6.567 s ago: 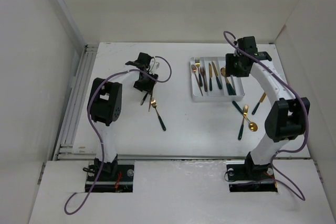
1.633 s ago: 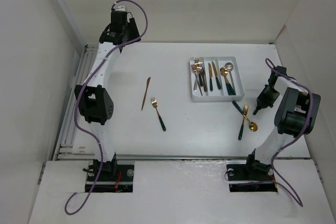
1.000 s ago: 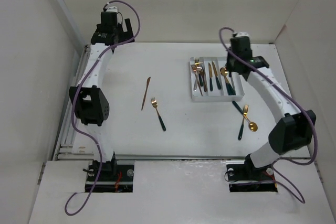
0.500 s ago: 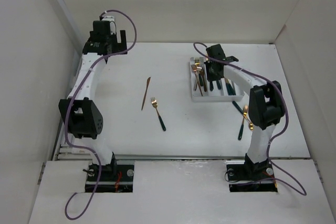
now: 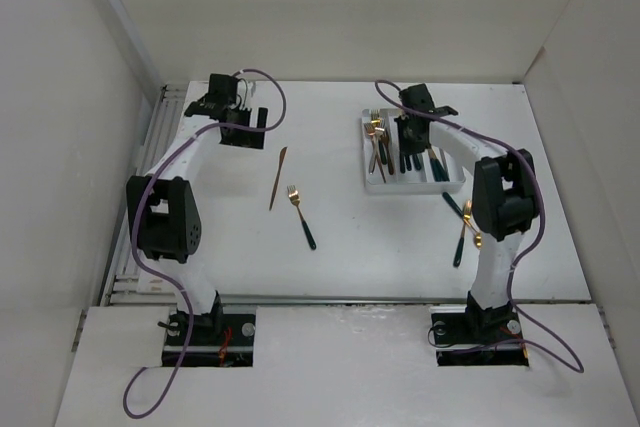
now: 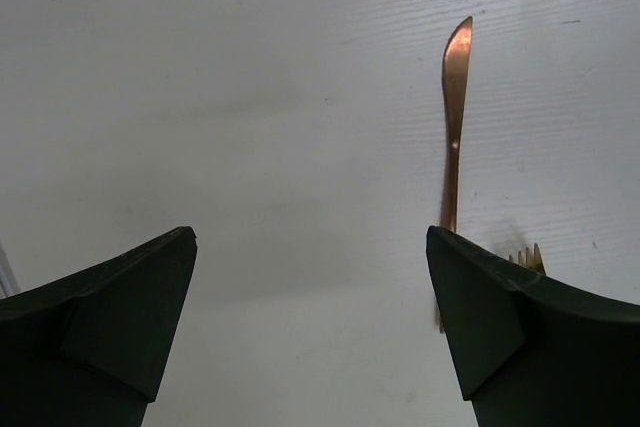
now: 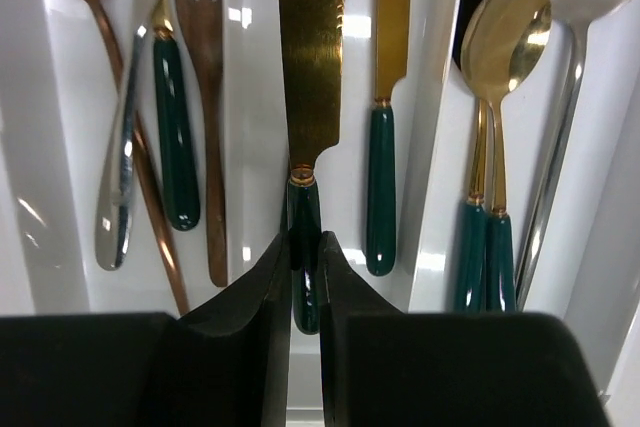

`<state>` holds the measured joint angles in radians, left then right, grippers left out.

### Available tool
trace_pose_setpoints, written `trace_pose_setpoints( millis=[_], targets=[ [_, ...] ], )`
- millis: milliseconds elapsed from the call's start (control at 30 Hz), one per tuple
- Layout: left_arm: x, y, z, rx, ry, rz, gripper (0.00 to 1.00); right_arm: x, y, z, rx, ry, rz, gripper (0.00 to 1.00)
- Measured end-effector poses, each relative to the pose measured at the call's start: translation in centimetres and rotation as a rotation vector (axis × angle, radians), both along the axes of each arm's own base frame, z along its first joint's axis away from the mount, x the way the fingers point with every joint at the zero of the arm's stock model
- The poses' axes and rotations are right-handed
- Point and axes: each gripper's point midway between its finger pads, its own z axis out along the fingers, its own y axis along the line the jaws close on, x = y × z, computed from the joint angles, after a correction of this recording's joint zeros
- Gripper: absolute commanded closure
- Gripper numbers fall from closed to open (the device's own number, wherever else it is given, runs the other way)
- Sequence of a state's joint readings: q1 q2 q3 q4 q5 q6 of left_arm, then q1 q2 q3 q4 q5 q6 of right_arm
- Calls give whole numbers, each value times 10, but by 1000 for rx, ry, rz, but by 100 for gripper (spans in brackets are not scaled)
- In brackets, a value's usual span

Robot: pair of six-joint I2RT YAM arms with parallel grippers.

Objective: Sort the eating utensils into containers

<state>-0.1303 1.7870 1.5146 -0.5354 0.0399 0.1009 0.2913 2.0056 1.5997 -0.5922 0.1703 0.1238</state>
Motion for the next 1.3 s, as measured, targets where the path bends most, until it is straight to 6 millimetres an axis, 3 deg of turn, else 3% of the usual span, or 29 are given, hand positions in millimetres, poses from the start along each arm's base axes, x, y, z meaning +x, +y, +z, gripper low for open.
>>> trace_pose_setpoints(
  millis=[33,100,133,167,233,300,500,733,767,933,1067,1233,1300],
  targets=[
    [0,-3,0,-5,1,-9,0,-2,-2,-4,1,11,-3,100],
    [-2,-8,-3,-15,8,-26,0,-7,-6,-11,3,30,-11,91],
    [-3,-11,-5,-20,13,-35,0,-8,-8,-13,4,39,-14,84],
    [-4,-14,-9,-25,23,-45,0,-10,-10,-15,8,46,-19,66],
    [-8,-24,-20,-28,49,-71,2,-10,-12,-16,14,49,-27,52],
    [-14,-36,-35,-22,84,-98,6,-9,-14,-15,18,46,-30,45],
    [-25,-54,-71,20,169,-138,18,-8,-15,-7,24,30,-31,44],
    [-31,-54,-110,74,256,-129,32,-8,-12,63,67,-121,-25,43],
    [-32,-56,-112,79,260,-129,32,-9,-11,76,76,-151,-23,43],
    [-30,-69,-112,153,235,-138,53,-24,-4,120,128,-260,8,40],
    [-22,-74,-110,214,222,-116,53,-36,-5,132,145,-284,19,40],
    [-17,-71,-111,229,218,-84,68,-41,-5,147,158,-318,23,40],
    [-17,-70,-112,233,221,-79,69,-42,-6,152,161,-330,24,40]
  ],
)
